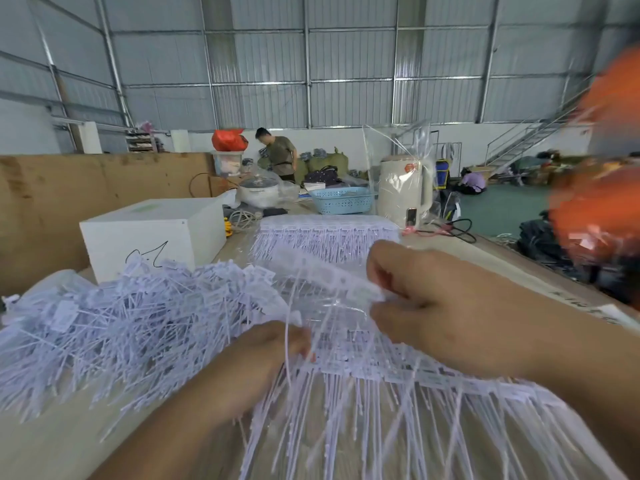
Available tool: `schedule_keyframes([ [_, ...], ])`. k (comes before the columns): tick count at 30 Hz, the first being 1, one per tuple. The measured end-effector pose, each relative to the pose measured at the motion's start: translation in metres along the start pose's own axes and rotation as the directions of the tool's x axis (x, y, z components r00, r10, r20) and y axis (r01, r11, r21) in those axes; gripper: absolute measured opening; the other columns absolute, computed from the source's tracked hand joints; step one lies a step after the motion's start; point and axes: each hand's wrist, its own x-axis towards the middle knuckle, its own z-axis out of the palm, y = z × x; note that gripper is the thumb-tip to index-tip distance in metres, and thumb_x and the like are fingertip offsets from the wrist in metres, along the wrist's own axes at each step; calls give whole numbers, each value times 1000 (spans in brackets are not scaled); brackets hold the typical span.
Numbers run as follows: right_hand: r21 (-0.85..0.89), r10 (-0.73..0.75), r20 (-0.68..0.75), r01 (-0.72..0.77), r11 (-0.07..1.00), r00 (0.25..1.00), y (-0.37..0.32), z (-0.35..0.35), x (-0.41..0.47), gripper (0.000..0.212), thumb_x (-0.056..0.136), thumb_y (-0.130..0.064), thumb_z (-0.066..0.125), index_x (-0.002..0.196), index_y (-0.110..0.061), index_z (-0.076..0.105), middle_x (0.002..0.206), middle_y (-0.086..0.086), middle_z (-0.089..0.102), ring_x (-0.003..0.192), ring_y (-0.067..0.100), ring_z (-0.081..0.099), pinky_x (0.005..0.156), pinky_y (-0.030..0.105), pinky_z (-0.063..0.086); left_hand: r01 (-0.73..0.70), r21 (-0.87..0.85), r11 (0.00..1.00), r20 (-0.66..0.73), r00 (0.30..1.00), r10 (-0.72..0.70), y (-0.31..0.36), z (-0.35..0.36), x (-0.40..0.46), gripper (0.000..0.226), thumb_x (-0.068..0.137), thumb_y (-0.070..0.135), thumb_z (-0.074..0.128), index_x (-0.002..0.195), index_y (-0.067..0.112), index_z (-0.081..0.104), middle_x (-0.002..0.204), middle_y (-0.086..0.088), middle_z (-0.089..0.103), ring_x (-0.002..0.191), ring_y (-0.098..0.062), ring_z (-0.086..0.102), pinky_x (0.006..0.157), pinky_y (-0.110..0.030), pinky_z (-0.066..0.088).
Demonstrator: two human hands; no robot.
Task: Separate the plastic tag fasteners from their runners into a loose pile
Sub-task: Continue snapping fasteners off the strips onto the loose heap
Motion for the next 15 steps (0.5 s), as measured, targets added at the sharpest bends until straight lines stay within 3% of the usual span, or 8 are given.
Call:
schedule_keyframes([
  [2,126,3,-17,-1,992,1000,2,-6,2,22,90,-26,58,78,-30,40,63,3,52,53,13,39,54,43,39,-53,-50,997,-19,998,52,5,5,1,29,70,48,66,75,21,75,84,3,72,85,-20,67,81,-34,48],
  [4,222,-6,38,-2,975,999,5,-9,3,18,94,-21,56,83,-29,45,60,6,52,49,14,38,49,40,35,-41,-245,969,-117,993,13,15,7,1,28,83,28,60,61,19,75,69,3,72,73,-17,64,69,-28,42],
  [5,237,-20,81,0,971,997,6,-9,3,15,96,-22,56,85,-30,48,57,1,49,48,13,37,48,36,34,-45,-351,935,-136,991,-3,19,6,0,41,91,28,53,57,17,74,64,3,70,64,-15,60,62,-27,38],
  [7,243,-45,168,3,970,985,9,-5,3,11,98,-24,55,90,-32,53,57,-6,47,48,10,37,47,27,33,-138,-537,832,-118,989,88,28,4,-7,51,96,45,43,68,15,73,65,-4,68,55,-14,55,55,-26,38],
  [10,258,-67,231,5,966,971,7,2,6,12,99,-25,55,97,-34,61,61,-6,48,50,7,40,49,20,34,-218,-639,738,-64,971,232,35,4,-27,55,73,62,65,88,10,74,71,-12,65,56,-18,54,50,-23,43],
  [13,268,-61,241,-6,963,969,6,7,9,14,99,-28,55,106,-32,66,63,-8,50,55,9,43,54,23,36,-185,-609,771,-50,979,196,36,4,-32,63,59,53,82,77,-6,68,62,-17,55,49,-18,49,47,-19,41],
  [15,255,-19,257,-48,966,966,6,8,10,16,98,-36,54,107,-36,66,63,-9,54,54,7,47,53,23,39,-153,-643,750,-53,986,156,40,5,-33,46,59,39,84,65,-3,66,54,-13,49,41,-15,42,42,-19,38],
])
